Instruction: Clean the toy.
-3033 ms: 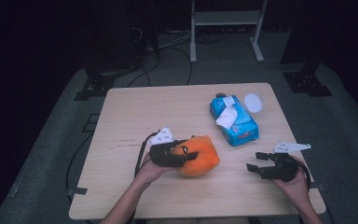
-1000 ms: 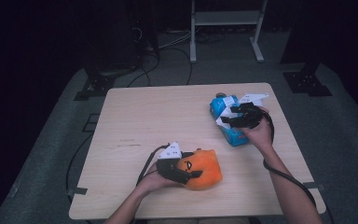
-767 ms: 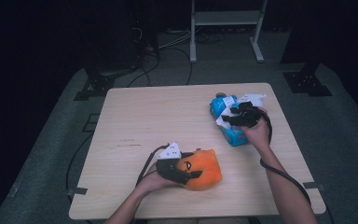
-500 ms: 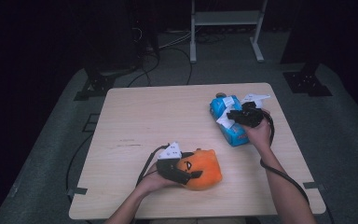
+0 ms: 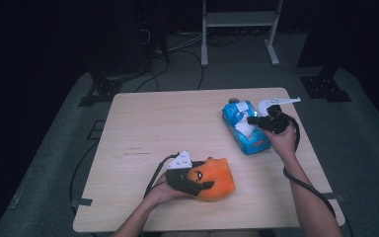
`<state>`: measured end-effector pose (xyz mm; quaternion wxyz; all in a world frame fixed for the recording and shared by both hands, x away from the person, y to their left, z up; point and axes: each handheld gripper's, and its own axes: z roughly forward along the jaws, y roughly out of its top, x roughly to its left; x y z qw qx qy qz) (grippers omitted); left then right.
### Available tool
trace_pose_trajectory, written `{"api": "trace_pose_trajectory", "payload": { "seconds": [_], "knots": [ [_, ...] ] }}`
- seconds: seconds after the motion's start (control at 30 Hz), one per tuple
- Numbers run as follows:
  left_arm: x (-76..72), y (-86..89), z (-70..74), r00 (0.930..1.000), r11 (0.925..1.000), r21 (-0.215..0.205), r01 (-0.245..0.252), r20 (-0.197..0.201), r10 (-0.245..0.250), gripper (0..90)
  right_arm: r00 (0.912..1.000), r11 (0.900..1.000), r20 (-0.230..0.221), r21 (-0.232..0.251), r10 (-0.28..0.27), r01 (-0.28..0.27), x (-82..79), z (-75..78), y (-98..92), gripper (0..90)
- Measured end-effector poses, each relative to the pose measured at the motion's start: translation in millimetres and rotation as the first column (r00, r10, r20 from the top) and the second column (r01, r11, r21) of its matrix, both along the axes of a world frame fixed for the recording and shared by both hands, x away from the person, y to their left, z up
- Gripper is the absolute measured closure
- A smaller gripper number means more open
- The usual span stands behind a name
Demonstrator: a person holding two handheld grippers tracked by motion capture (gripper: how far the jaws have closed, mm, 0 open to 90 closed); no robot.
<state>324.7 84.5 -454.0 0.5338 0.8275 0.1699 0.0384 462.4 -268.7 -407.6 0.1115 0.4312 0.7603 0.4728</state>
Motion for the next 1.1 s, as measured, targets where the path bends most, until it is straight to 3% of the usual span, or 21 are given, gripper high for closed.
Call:
{"api": "trace_pose_trajectory", "payload": {
  "seconds": [0.17, 0.3, 0.37, 0.5, 0.53, 0.57, 0.6, 0.63, 0.87, 0.97, 1.03, 1.1],
  "knots": [
    [0.3, 0.3, -0.2, 1.0000, 1.0000, -0.001, 0.000, 0.002, 0.000, 20.1, 0.9995, 0.999, 0.019, 0.039, 0.025, -0.026, -8.7, 10.2, -9.8, 87.9],
    [-0.5, -0.2, -0.1, 1.0000, 1.0000, 0.001, -0.003, 0.008, 0.003, 19.9, 0.9961, 0.995, 0.052, 0.059, 0.071, -0.074, -28.1, 26.0, -14.7, 87.9],
    [-0.8, -0.4, -0.1, 1.0000, 1.0000, 0.002, -0.004, 0.009, 0.004, 19.8, 0.9921, 0.992, 0.070, 0.066, 0.104, -0.109, -40.6, 32.9, -14.4, 87.8],
    [-0.6, -0.7, -0.4, 0.9999, 1.0000, 0.000, -0.005, 0.012, 0.005, 19.5, 0.9747, 0.977, 0.112, 0.064, 0.194, -0.201, -76.0, 48.1, -7.3, 87.8],
    [-0.8, -0.6, -0.2, 0.9999, 1.0000, 0.002, -0.004, 0.009, 0.004, 19.5, 0.9672, 0.972, 0.122, 0.047, 0.223, -0.230, -88.6, 51.6, -2.9, 87.8],
    [-0.8, -0.6, -0.1, 0.9999, 1.0000, 0.003, -0.004, 0.010, 0.004, 19.3, 0.9551, 0.959, 0.124, 0.056, 0.269, -0.278, -105.4, 53.4, 3.5, 87.8],
    [-0.9, -0.8, 0.0, 0.9999, 1.0000, 0.004, -0.005, 0.011, 0.005, 19.3, 0.9551, 0.959, 0.124, 0.056, 0.269, -0.278, -105.4, 53.4, 3.5, 87.8],
    [-1.3, -1.2, -0.1, 0.9999, 1.0000, 0.002, -0.006, 0.011, 0.006, 19.3, 0.9466, 0.951, 0.128, 0.056, 0.296, -0.305, -115.3, 53.8, 7.8, 87.8],
    [-1.2, -1.4, -0.5, 0.9998, 1.0000, 0.005, -0.005, 0.018, 0.005, 18.8, 0.8731, 0.876, 0.132, 0.059, 0.469, -0.480, -175.6, 57.6, 36.2, 87.8],
    [-0.7, -1.0, -0.9, 0.9999, 1.0000, 0.002, -0.002, 0.016, 0.002, 18.7, 0.8526, 0.850, 0.114, 0.082, 0.510, -0.520, -189.8, 58.3, 40.9, 87.7],
    [-0.5, -1.0, -0.6, 0.9999, 1.0000, 0.005, -0.001, 0.015, 0.001, 18.7, 0.8427, 0.841, 0.096, 0.071, 0.530, -0.537, -193.5, 57.0, 43.3, 87.7],
    [-0.4, -1.3, -0.8, 0.9999, 1.0000, 0.003, -0.001, 0.015, 0.001, 18.6, 0.8395, 0.838, 0.074, 0.061, 0.538, -0.543, -192.4, 53.3, 45.2, 87.7]
  ]
}}
